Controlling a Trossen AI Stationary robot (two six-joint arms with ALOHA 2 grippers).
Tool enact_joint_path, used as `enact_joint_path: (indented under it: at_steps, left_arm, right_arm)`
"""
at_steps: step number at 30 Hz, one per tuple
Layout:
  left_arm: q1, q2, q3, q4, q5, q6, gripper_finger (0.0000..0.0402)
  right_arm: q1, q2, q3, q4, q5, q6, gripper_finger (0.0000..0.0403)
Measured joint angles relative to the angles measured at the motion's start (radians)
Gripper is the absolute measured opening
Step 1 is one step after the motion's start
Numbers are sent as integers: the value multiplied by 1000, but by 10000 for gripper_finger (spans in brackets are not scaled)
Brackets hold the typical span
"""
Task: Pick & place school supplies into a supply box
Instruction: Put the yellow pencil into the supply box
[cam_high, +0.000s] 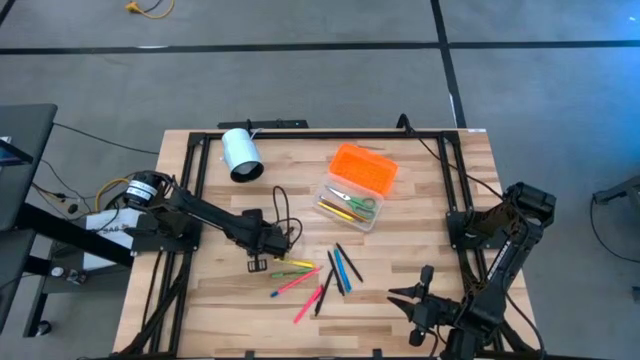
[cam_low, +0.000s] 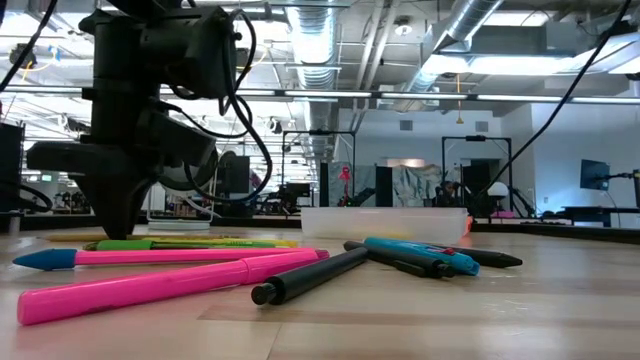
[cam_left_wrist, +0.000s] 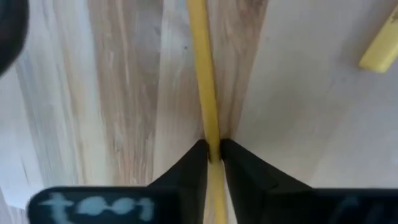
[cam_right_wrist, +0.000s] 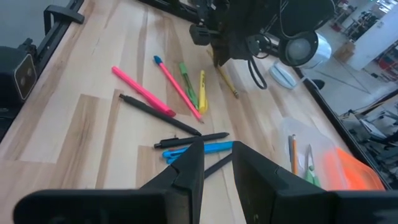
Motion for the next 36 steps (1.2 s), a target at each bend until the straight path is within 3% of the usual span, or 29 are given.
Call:
enact_joint_path:
  at_steps: [4, 10, 25, 36]
  left_arm:
    - [0, 0, 0, 1, 1, 3, 10]
    - [-16, 0, 0, -3, -68, 2, 5]
    - [-195, 14, -9, -33, -386, -179, 1]
    - [-246, 12, -7, -79, -478, -263, 2]
  right_arm:
    - [0, 0, 0, 11, 0, 0, 77]
    - [0, 0, 0, 12, -1, -1, 77]
    - [0, 0, 0, 12, 0, -11, 77]
    - [0, 0, 0, 11, 1, -12, 77]
